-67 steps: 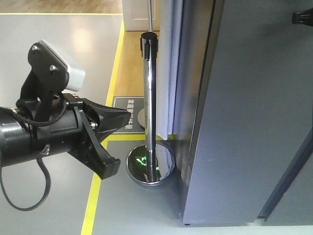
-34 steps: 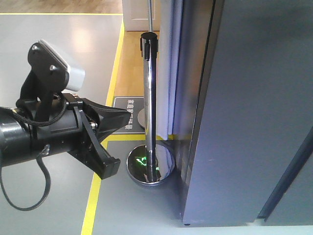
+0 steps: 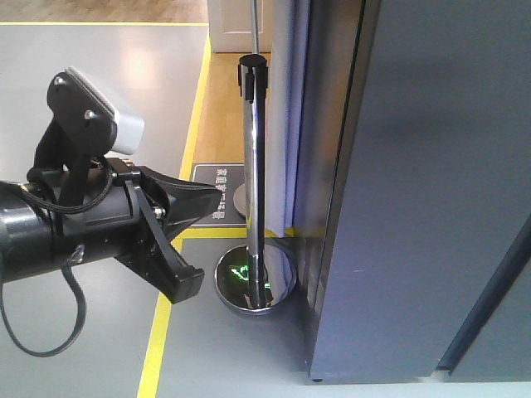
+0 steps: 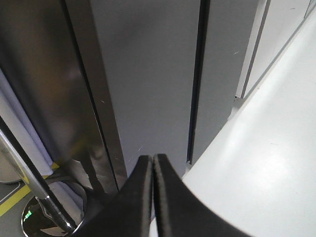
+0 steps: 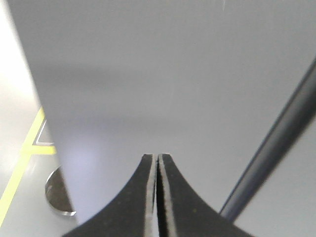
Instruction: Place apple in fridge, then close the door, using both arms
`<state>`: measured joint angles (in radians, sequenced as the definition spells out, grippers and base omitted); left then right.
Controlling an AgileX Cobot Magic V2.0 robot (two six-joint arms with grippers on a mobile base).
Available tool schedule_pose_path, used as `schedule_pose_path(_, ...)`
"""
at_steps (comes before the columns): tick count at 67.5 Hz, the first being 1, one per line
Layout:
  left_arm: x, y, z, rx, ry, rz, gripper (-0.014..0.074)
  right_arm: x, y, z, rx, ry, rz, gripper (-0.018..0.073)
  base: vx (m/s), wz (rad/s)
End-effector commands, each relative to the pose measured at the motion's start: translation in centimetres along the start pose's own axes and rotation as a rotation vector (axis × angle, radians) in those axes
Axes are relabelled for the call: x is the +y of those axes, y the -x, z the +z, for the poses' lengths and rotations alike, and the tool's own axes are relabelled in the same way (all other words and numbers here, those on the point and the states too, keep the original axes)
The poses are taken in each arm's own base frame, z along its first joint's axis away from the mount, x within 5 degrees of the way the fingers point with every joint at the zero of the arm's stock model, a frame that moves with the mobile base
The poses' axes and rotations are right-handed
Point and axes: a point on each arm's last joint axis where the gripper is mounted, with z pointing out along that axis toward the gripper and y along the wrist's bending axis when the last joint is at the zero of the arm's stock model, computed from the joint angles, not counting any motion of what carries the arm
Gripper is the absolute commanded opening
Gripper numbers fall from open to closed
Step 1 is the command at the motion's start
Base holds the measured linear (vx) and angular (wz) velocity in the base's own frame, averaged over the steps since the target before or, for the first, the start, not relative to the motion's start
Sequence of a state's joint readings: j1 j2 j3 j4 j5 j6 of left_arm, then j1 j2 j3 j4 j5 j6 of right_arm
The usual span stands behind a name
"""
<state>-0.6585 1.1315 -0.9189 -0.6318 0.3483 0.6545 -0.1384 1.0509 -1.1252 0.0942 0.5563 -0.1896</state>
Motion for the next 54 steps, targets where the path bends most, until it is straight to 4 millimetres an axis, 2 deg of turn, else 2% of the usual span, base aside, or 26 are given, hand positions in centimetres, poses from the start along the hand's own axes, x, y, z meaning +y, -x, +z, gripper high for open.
schedule_pose_path(1, 0.1, 1.6, -1.0, -0.093, 0.027, -0.017, -0.0006, 0.2, -0.5, -2.7, -0.085, -0.006, -0.003, -0.0002, 0.00, 0.00)
schedule_pose_path(14, 0.1, 1.6, -1.0, -0.093, 0.027, -0.017, -0.0006, 0.9, -4.6, -6.2, -0.004, 0.012, -0.010, -0.0002, 0.00, 0.00)
schedule_pose_path(26, 0.1, 1.6, -1.0, -0.093, 0.027, -0.017, -0.0006, 1.5, -7.4, -9.8, 0.042, 0.027, -0.055, -0.0002, 0.00, 0.00)
schedule_pose_path(39, 0.1, 1.6, -1.0, -0.093, 0.027, -0.017, -0.0006, 2.0, -9.1, -13.6, 0.034, 0.039, -0.052, -0.0002, 0.00, 0.00)
schedule_pose_path(54, 0.1, 1.6, -1.0, -0.093, 0.027, -0.017, -0.0006, 2.3, -10.3, -15.7, 0.036, 0.050, -0.051, -0.0002, 0.00, 0.00)
